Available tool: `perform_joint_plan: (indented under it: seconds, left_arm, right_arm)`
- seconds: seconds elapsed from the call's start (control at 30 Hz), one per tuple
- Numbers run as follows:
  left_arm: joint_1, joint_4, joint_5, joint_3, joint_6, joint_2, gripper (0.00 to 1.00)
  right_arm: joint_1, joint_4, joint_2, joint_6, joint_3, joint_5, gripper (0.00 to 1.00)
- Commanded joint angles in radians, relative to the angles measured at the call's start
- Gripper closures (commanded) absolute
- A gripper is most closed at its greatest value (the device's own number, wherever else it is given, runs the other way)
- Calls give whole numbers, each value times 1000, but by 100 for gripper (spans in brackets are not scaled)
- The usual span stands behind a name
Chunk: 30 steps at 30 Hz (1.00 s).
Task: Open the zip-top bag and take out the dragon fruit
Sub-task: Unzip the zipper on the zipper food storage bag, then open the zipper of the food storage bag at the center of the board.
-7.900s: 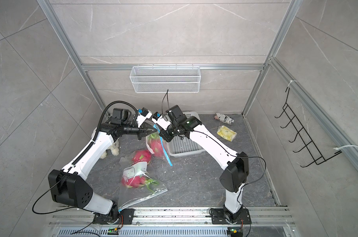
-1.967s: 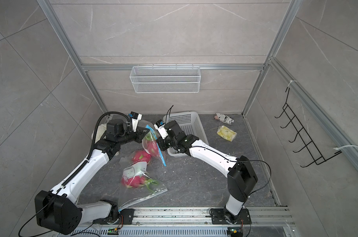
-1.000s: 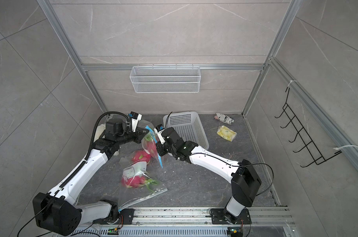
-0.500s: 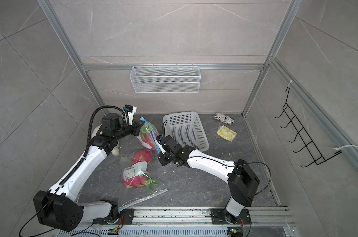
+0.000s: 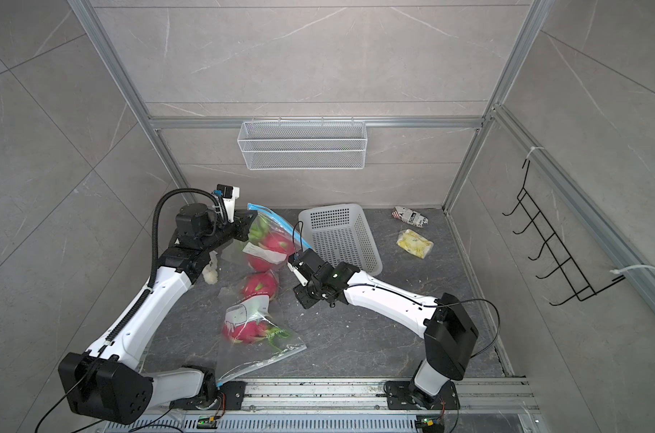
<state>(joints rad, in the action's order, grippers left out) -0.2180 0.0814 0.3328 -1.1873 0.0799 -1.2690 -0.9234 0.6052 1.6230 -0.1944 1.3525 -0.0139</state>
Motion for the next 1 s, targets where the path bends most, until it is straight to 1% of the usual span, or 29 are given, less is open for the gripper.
perform_joint_plan:
  seconds: [0.0, 0.2, 0.33, 0.4, 0.53, 0.6, 0.67, 0.77, 0.87, 0.97]
  left_arm:
    - [0, -68, 41, 9, -2, 70, 100]
    - [-1, -33, 63, 35, -11, 107, 100]
    - [-1, -13, 95, 49, -15, 124, 100]
    - [-1, -5, 111, 52, -17, 131, 100]
    - [-1, 5, 149, 52, -7, 138, 100]
    - [-1, 18, 197, 48, -7, 138, 100]
    - [-1, 46, 246, 42, -18, 143, 100]
    - [0, 78, 286, 50, -30, 158, 100]
    - [-1, 82, 293, 70, -27, 175, 100]
    - [-1, 93, 292, 74, -30, 177, 100]
  right_arm:
    - [14, 50, -69, 26, 62, 17, 52]
    - [77, 28, -147, 24, 102, 9, 52]
    - [119, 24, -139, 42, 193, -13, 54]
    - [129, 25, -115, 43, 245, -20, 58]
    - [131, -20, -64, 50, 298, -86, 78]
    - [130, -51, -36, 54, 308, -99, 88]
    - [131, -73, -8, 59, 324, -109, 91]
    - [130, -86, 43, 71, 356, -142, 93]
    - [131, -109, 88, 70, 374, -200, 95]
    - [131, -137, 120, 59, 378, -219, 95]
